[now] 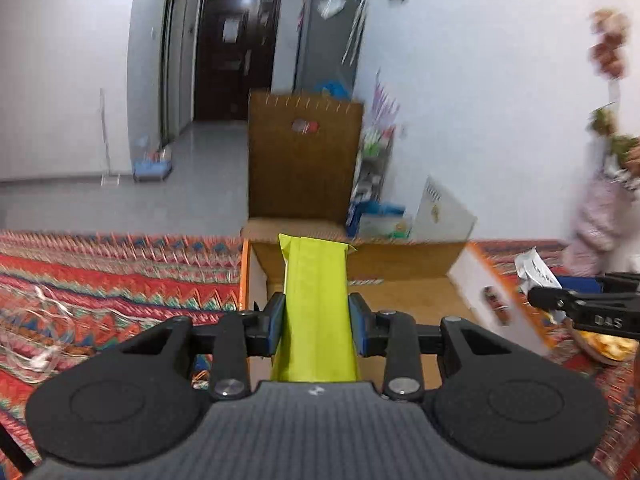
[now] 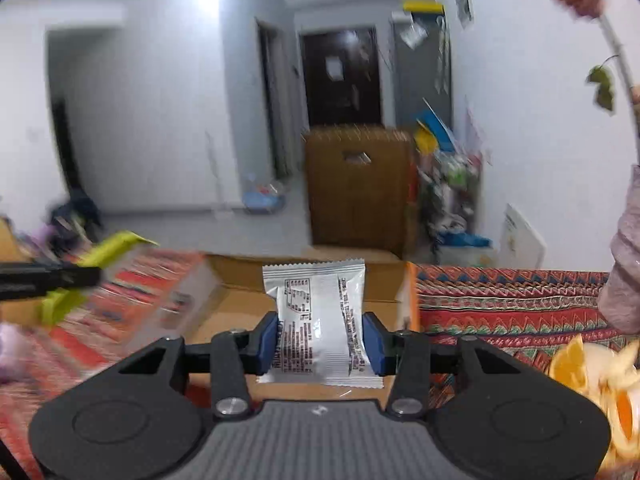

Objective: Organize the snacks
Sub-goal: 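Carry both snacks into the cardboard box and open both tools, then withdraw both tools from the box back toward the snack pile, then grasp the silver-gold bar with the left tool while the right tool grasps a pink packet, then lower both snacks into the cardboard box and open both tools, then withdraw both tools from the box back toward the snack pile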

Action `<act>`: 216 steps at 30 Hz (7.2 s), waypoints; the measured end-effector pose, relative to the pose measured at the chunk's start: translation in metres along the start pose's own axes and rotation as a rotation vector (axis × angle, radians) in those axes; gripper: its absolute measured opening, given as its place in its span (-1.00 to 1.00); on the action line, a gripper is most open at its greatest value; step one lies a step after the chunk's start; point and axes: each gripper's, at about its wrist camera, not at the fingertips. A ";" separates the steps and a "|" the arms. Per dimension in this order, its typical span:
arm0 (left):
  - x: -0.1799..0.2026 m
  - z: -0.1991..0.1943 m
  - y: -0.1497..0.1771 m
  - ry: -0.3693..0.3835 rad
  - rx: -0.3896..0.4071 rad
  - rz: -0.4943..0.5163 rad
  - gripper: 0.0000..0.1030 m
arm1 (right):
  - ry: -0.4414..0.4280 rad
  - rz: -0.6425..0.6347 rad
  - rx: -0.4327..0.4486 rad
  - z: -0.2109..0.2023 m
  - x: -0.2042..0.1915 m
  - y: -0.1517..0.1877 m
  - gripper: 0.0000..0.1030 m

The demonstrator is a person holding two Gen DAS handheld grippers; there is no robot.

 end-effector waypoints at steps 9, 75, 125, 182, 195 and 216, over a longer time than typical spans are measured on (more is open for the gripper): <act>-0.009 0.116 -0.001 -0.114 -0.110 0.054 -0.32 | 0.163 -0.085 -0.158 0.153 -0.001 -0.022 -0.12; 0.042 -0.308 0.319 0.006 0.073 0.031 1.00 | 0.031 0.048 0.076 -0.294 -0.093 0.342 1.00; 0.040 -0.263 0.254 0.134 0.036 -0.036 -0.47 | -0.037 0.043 -0.068 -0.194 -0.124 0.270 0.19; 0.024 0.036 -0.048 0.050 -0.142 -0.018 0.60 | 0.030 0.036 -0.170 0.071 0.004 -0.047 0.71; 0.050 -0.161 -0.006 0.090 0.050 0.091 0.83 | -0.015 -0.074 -0.029 -0.127 -0.011 -0.020 0.97; 0.039 -0.340 0.273 -0.023 0.185 0.011 1.00 | -0.069 -0.098 0.154 -0.312 -0.062 0.261 1.00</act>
Point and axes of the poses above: each gripper's, at about its wrist camera, not at the fingertips, and z roughly the way its jaws point, x to its right, y to its underside, and after that the axes turned 1 degree about x, right-handed
